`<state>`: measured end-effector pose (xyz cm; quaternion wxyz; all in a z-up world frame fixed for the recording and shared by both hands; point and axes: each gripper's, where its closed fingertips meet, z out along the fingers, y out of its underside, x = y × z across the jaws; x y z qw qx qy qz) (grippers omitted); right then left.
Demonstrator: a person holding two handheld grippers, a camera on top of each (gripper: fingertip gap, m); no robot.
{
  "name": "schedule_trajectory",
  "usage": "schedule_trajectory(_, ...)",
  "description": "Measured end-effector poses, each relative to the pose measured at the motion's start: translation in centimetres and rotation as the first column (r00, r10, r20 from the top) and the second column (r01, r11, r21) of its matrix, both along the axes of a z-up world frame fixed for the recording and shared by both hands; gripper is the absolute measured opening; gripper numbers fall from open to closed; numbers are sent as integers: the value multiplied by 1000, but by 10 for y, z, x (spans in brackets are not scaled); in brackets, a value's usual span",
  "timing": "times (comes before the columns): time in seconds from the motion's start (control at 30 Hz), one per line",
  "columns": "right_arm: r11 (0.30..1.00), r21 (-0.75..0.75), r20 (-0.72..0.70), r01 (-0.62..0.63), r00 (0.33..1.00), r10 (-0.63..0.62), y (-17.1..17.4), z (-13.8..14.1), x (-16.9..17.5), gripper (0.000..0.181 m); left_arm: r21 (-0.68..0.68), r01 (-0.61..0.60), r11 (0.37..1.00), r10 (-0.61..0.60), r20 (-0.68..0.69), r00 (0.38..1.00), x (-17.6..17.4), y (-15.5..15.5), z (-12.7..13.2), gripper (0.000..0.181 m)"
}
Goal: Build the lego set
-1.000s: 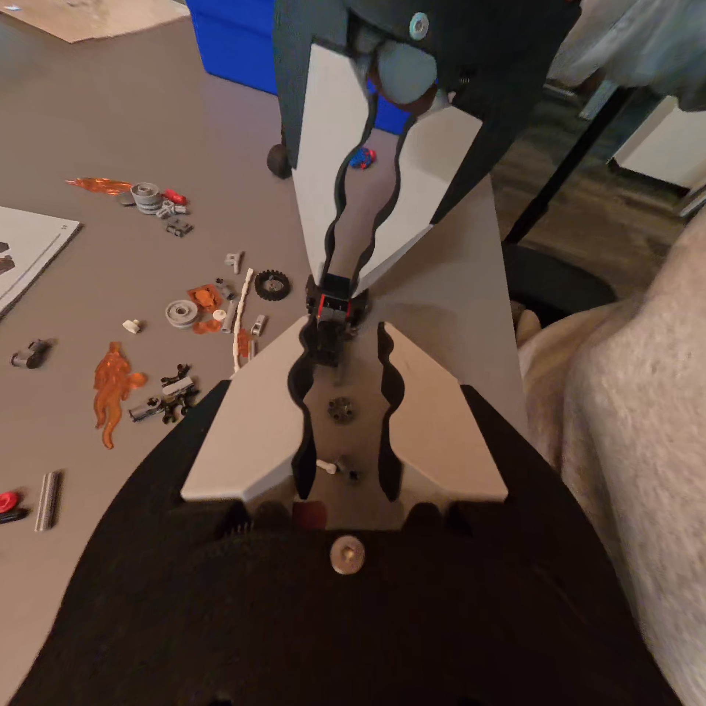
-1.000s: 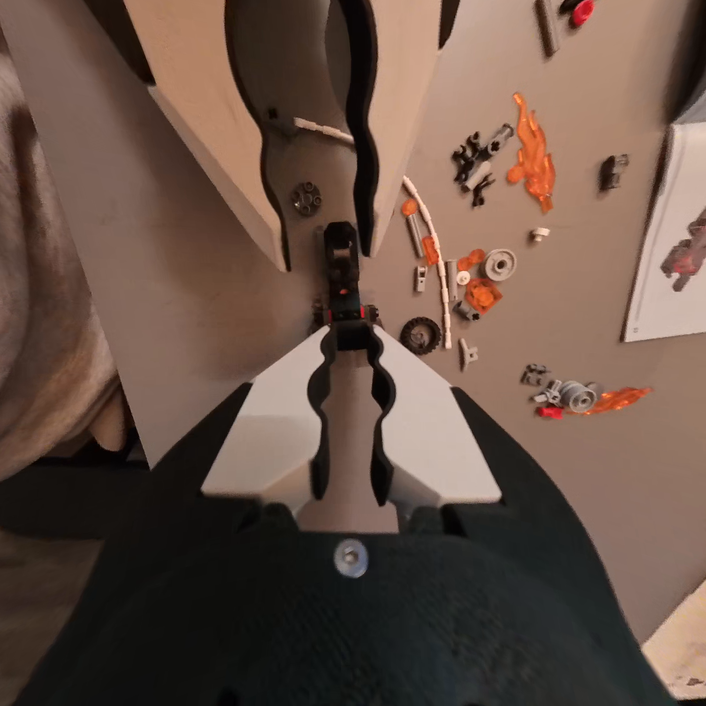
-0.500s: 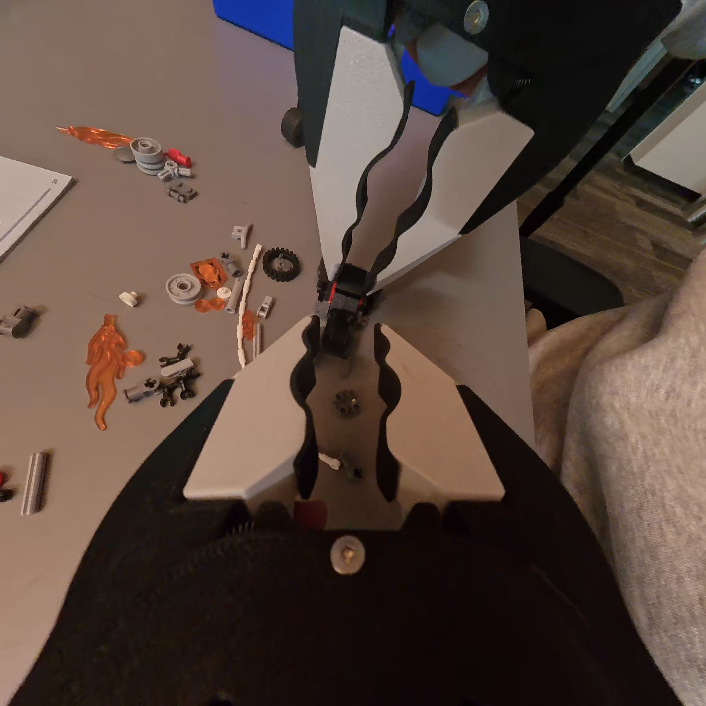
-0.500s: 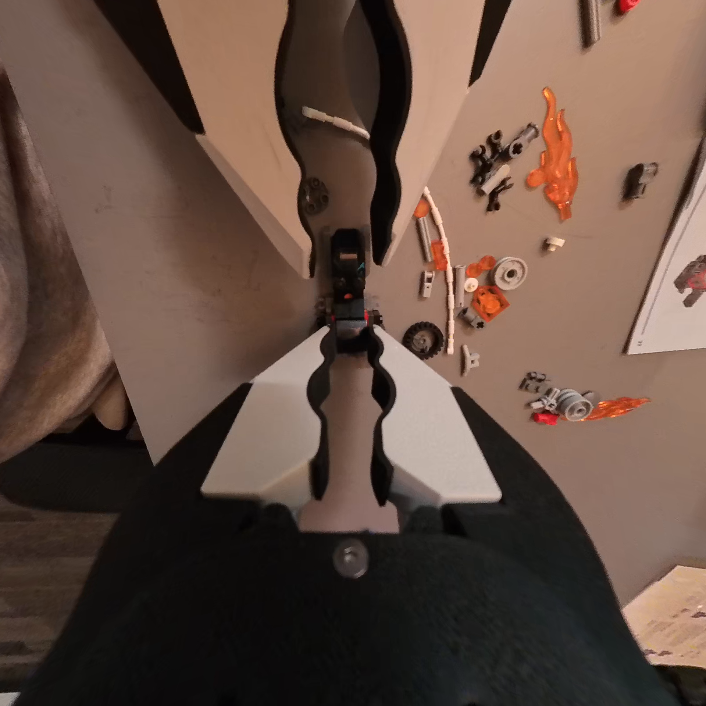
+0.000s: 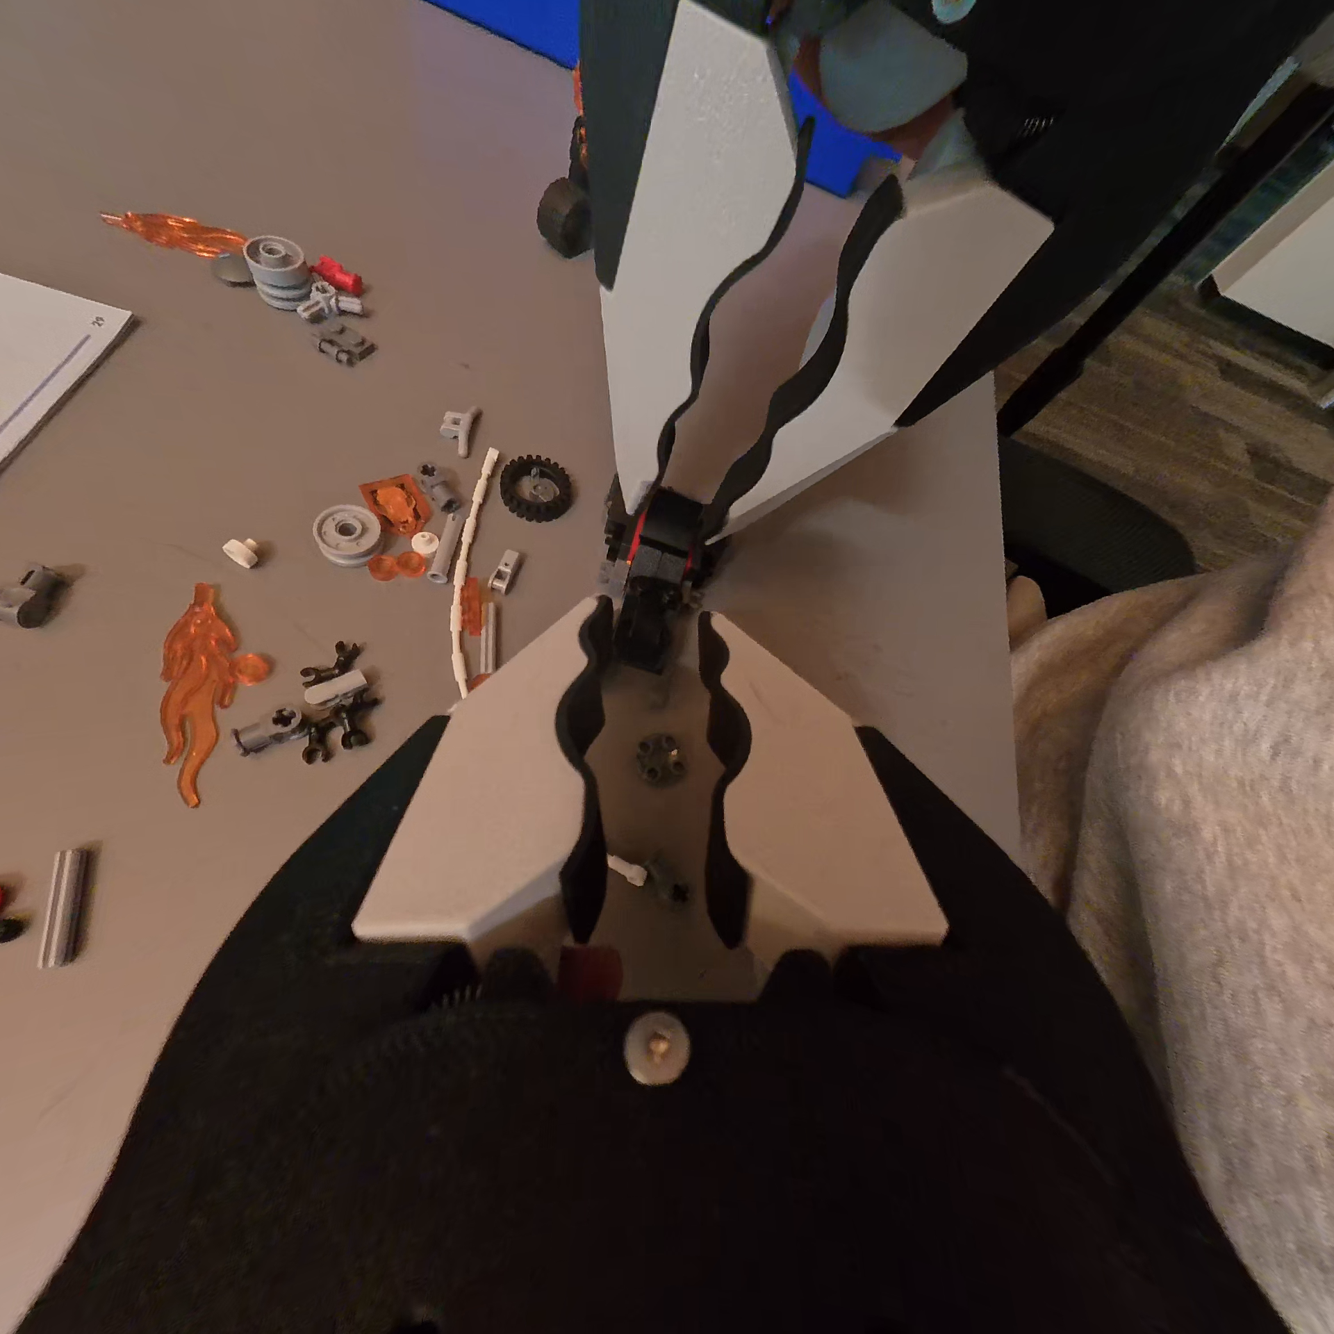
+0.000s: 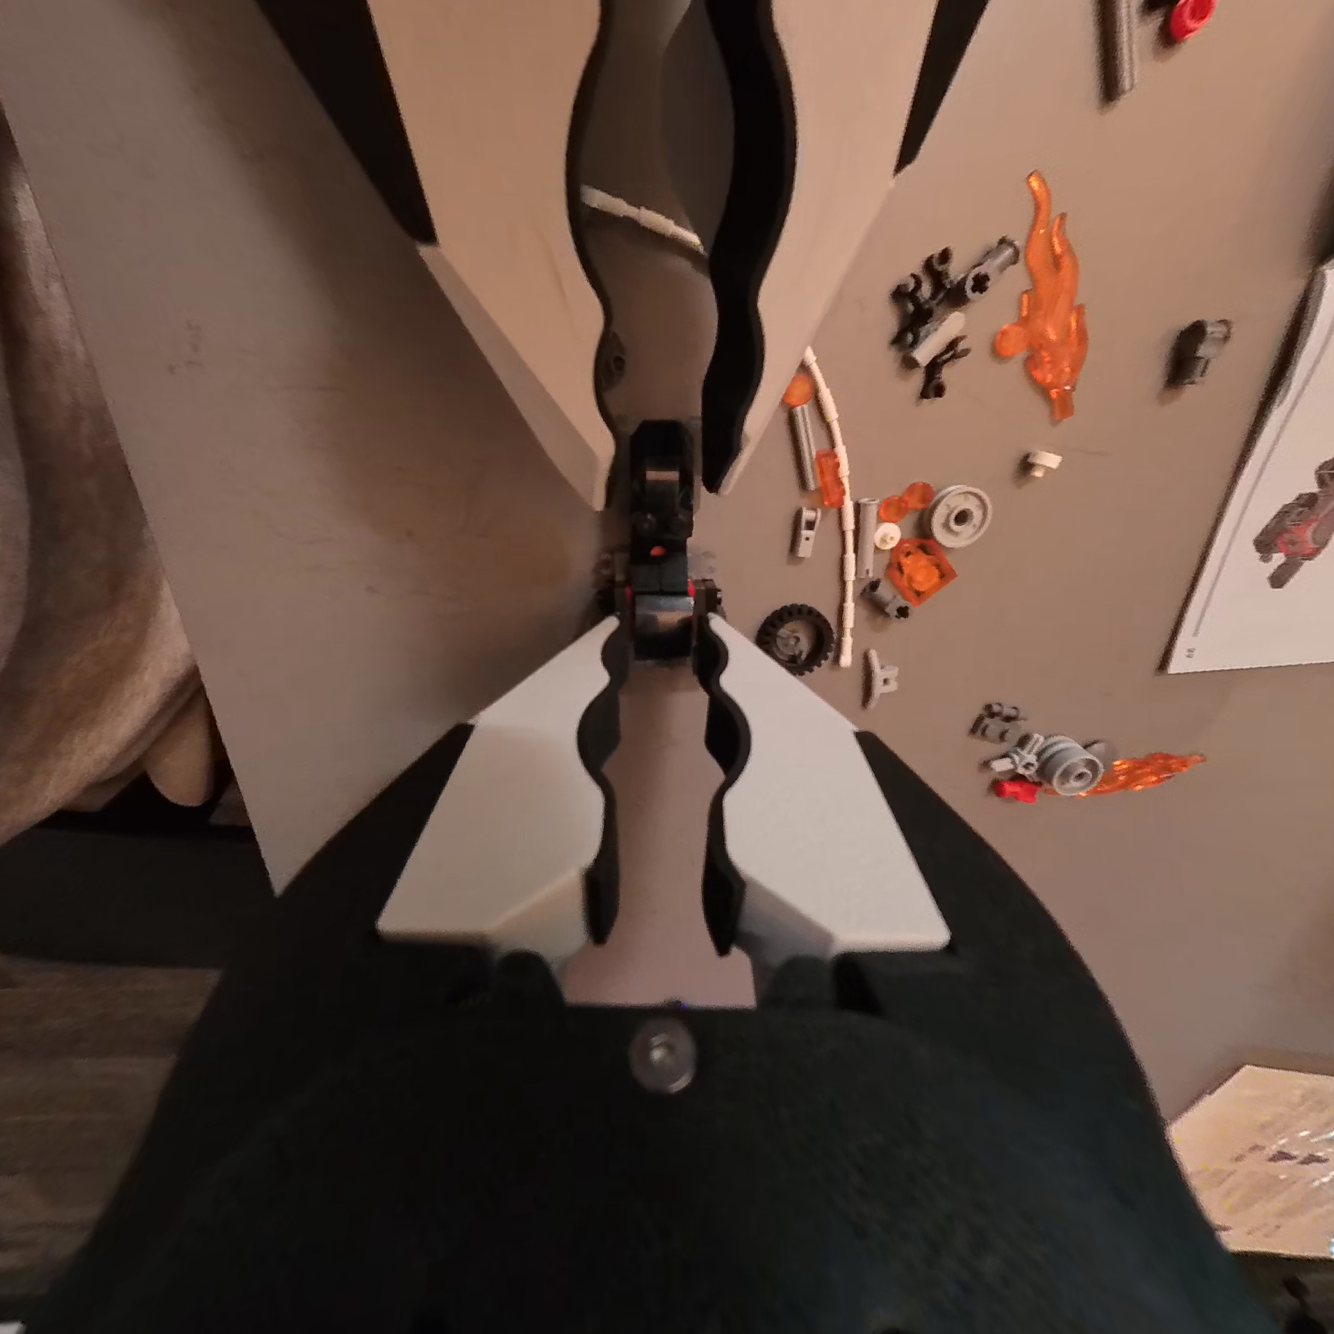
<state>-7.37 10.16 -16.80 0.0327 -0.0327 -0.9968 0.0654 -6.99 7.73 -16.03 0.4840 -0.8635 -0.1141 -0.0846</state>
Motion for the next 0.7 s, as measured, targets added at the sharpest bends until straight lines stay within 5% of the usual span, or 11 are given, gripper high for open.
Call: schedule_trajectory(0.7, 1000, 5, 5, 25, 1000, -25, 1, -3, 0, 15, -45, -10, 999, 11, 21, 1000, -1, 0, -7, 15)
